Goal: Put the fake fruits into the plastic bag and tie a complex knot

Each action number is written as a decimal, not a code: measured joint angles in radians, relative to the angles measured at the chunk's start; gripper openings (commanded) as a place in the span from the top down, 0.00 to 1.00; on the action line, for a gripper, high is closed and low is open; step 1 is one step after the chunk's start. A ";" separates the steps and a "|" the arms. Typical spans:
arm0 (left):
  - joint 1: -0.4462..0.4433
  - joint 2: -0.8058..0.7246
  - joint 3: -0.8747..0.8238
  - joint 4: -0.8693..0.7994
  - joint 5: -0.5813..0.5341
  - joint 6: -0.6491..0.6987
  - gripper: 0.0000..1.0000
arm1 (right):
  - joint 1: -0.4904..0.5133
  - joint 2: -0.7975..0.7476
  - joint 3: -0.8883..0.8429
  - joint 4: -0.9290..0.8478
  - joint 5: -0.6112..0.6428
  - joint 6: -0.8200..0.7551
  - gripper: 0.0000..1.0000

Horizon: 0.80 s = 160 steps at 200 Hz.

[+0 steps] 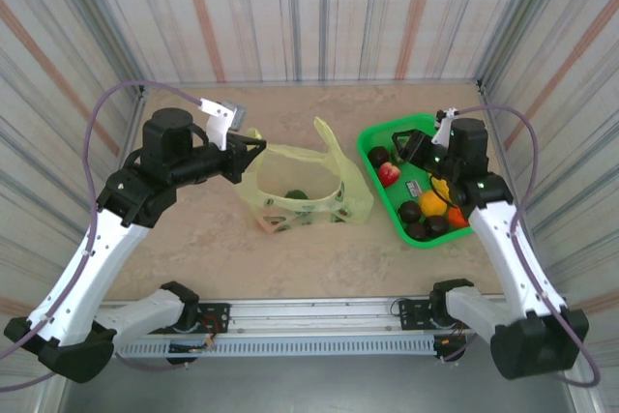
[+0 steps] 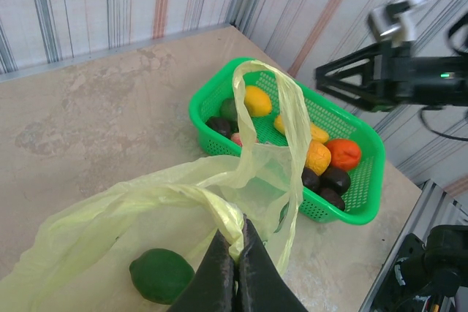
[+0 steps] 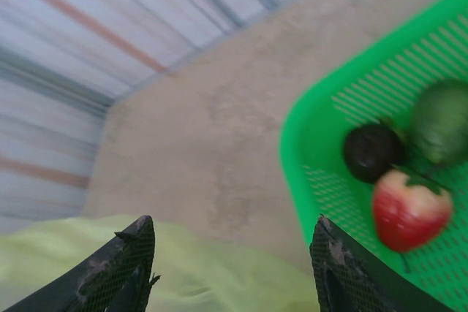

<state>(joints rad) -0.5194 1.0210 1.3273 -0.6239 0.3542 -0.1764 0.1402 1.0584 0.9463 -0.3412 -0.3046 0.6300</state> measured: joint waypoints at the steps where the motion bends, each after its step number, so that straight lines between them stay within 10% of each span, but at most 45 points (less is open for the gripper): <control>1: 0.000 0.000 0.000 0.000 0.000 0.000 1.00 | -0.001 0.005 0.000 -0.002 0.002 0.000 0.39; 160: -0.034 0.003 0.000 0.000 -0.015 0.027 1.00 | -0.019 0.805 0.390 -0.143 0.333 -0.042 0.26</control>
<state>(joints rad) -0.5533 1.0237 1.3270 -0.6239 0.3393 -0.1497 0.1211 1.8637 1.3365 -0.4839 0.0284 0.5880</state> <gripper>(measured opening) 0.047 0.737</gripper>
